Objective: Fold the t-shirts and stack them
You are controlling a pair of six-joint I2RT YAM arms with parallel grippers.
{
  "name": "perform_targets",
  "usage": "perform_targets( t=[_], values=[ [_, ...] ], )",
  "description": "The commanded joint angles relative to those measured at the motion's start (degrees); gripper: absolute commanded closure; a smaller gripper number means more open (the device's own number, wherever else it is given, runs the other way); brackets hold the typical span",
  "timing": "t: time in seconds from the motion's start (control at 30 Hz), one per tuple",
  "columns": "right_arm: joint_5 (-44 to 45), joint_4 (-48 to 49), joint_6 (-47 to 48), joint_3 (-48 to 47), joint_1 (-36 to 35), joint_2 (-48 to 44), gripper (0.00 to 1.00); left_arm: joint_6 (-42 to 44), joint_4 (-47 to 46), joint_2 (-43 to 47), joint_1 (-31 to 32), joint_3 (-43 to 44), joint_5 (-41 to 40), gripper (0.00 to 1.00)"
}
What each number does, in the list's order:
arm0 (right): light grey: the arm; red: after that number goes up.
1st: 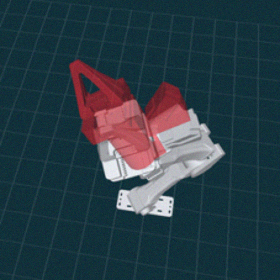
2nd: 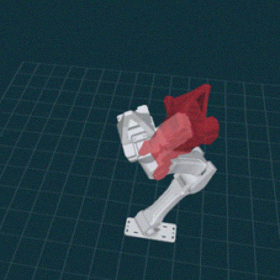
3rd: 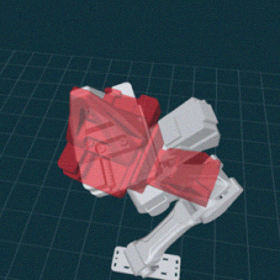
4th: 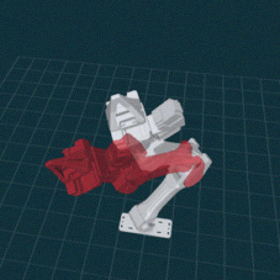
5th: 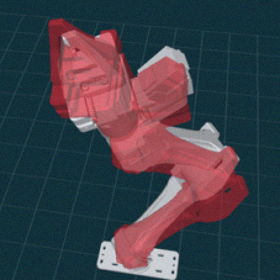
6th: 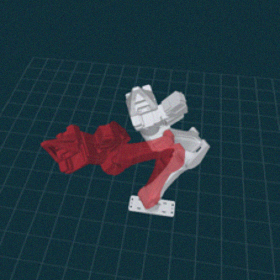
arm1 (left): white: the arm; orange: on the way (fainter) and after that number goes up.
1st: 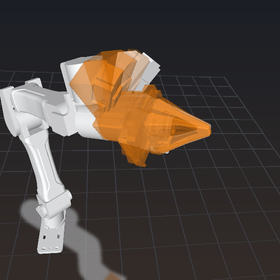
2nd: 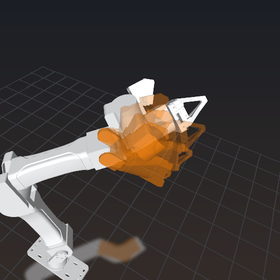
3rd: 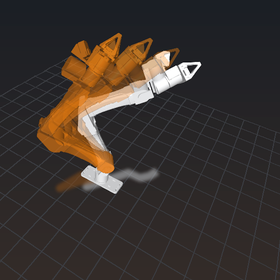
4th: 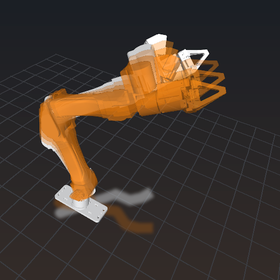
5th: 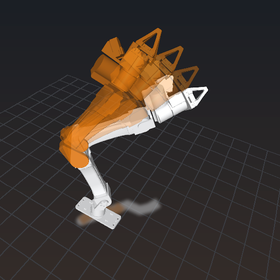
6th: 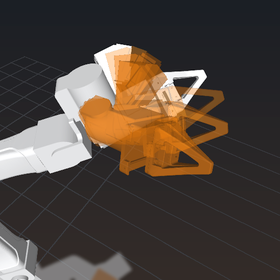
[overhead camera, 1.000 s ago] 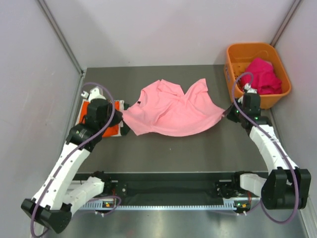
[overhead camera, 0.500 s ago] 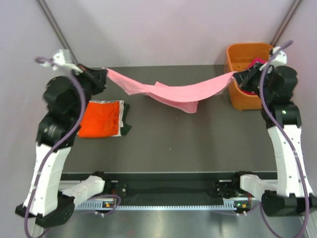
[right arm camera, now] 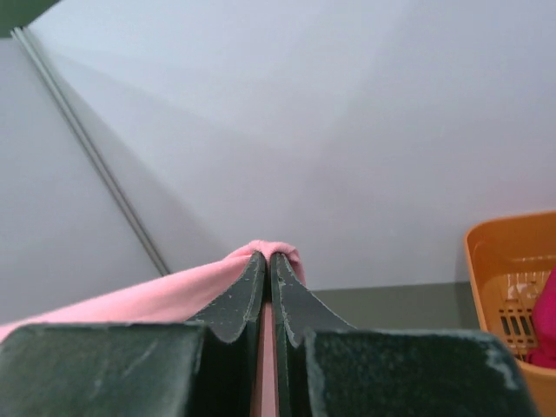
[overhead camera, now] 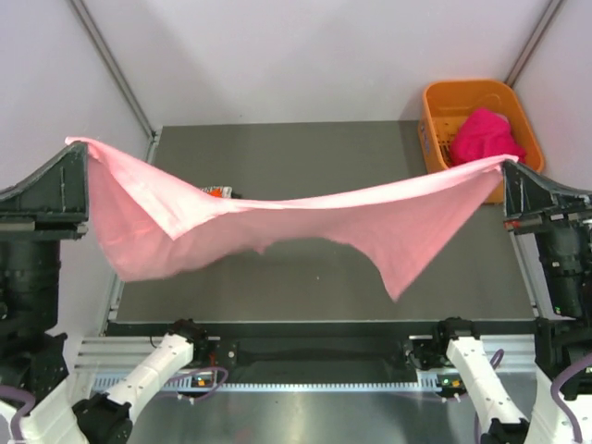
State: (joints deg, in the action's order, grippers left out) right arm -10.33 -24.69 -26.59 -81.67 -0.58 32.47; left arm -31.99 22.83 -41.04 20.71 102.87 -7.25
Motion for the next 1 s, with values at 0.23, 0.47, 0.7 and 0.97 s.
perform_targets(
  t=[0.23,0.47,0.7,0.97],
  values=[
    [7.1,10.0,-4.7,7.8,0.1,15.0,1.00,-1.0,-11.2,-18.6,-0.2,-18.0,-4.4,1.00],
    [4.2,9.7,-6.7,-5.1,2.0,36.1,1.00,2.4,-17.6,-33.7,-0.9,-7.8,-3.9,1.00],
    [-2.6,3.7,-10.5,-37.5,6.4,55.1,1.00,3.5,-19.0,-50.8,-3.9,18.4,3.0,1.00],
    [-12.2,11.7,-15.2,-33.0,8.4,61.2,1.00,2.4,-20.7,-56.6,-6.3,19.4,5.9,1.00]
  ],
)
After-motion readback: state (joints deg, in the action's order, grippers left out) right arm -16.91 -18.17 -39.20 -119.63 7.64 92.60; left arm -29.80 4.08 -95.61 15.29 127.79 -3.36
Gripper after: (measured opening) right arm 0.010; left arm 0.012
